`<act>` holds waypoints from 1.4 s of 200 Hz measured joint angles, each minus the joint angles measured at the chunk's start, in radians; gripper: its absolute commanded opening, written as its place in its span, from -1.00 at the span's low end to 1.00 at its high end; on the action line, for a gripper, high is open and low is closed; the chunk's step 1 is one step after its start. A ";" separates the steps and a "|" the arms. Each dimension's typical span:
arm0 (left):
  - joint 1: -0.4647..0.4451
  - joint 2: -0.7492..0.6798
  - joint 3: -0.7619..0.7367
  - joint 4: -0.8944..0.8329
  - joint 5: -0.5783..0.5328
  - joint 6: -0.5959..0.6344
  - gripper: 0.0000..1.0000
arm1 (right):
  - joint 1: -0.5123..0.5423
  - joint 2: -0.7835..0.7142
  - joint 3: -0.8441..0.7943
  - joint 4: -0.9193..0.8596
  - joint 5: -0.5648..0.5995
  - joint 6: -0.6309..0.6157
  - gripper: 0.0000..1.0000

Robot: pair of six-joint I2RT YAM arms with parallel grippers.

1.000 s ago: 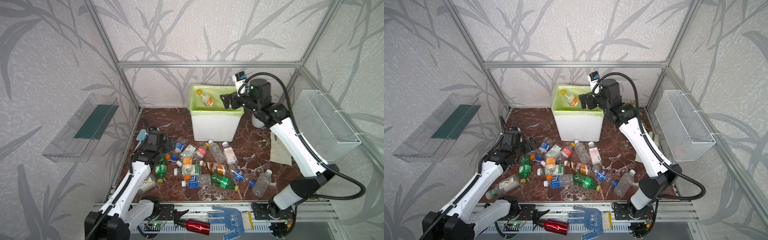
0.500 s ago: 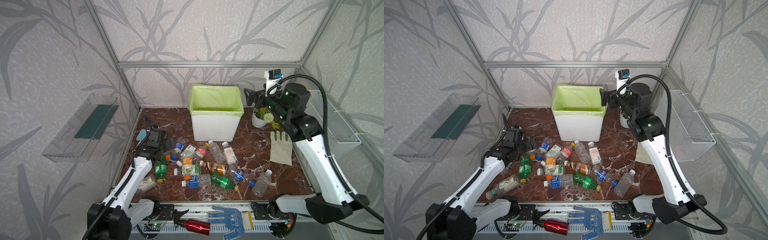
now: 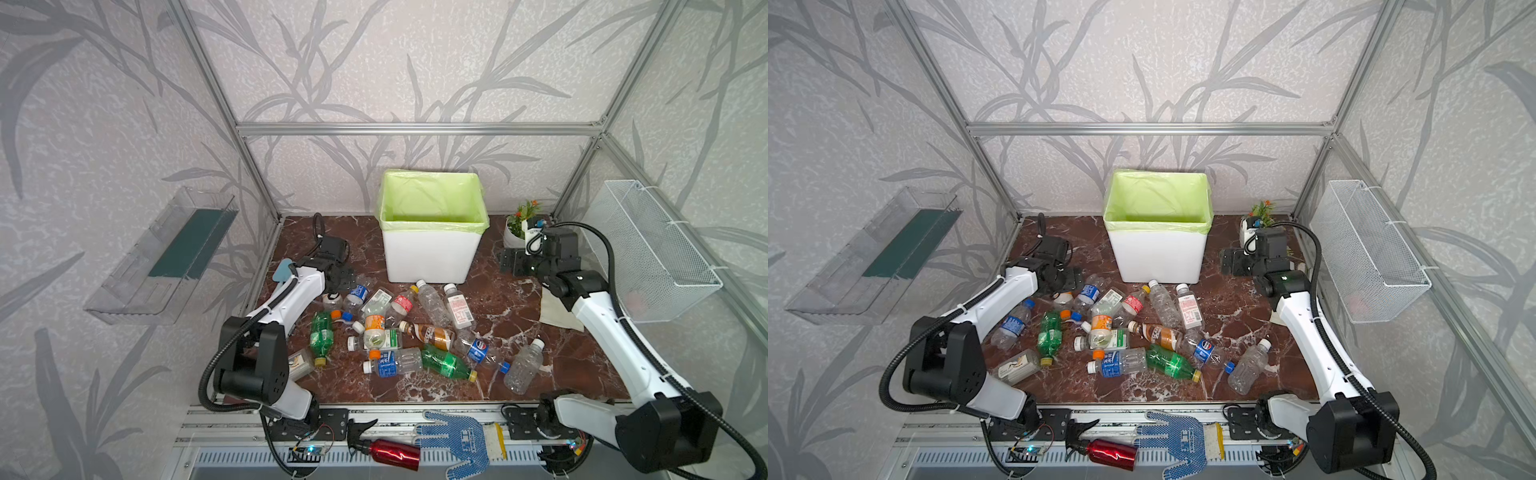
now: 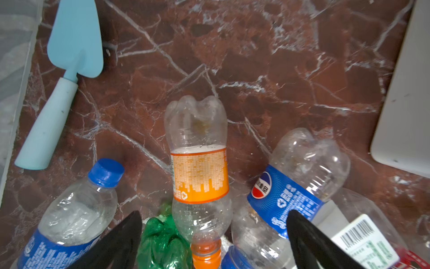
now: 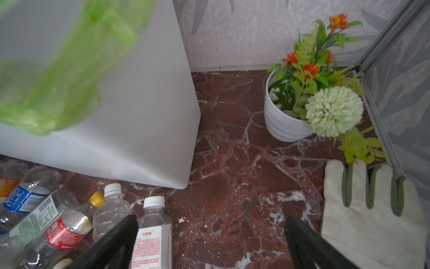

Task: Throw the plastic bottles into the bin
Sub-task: 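Withdraw the right gripper while the left gripper reaches to the orange-capped clear bottle, then close the left gripper on the orange-capped clear bottle, then carry the bottle with the left gripper over the bin and release it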

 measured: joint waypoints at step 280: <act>0.138 0.060 0.246 -0.027 0.164 -0.032 -0.12 | -0.086 0.035 -0.131 0.078 -0.050 0.077 0.98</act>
